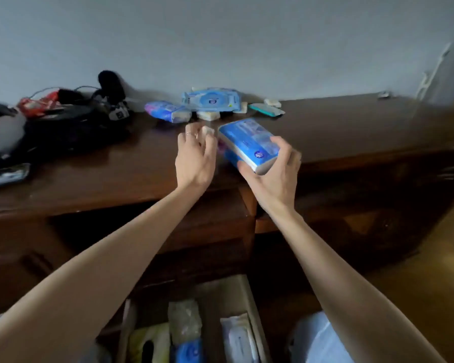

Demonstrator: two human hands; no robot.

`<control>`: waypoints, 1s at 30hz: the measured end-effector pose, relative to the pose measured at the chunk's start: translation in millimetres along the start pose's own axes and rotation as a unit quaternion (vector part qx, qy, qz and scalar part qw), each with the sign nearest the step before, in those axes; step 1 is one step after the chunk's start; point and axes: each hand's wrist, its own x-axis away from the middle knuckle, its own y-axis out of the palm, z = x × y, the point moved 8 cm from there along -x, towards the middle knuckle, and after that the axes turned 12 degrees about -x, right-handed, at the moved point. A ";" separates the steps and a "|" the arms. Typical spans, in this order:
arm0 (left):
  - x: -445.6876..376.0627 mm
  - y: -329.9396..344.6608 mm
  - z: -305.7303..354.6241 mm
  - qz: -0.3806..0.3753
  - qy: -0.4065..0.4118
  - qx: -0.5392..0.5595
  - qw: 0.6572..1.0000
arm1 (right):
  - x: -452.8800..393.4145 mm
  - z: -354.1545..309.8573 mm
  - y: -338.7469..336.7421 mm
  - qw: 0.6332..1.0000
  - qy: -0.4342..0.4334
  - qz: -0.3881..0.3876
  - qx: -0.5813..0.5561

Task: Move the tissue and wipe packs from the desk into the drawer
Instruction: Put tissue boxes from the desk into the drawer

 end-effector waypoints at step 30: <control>375.4 -81.5 -399.1 0.140 -0.639 0.226 0.722 | 423.9 160.5 181.6 0.786 0.407 -0.465 0.032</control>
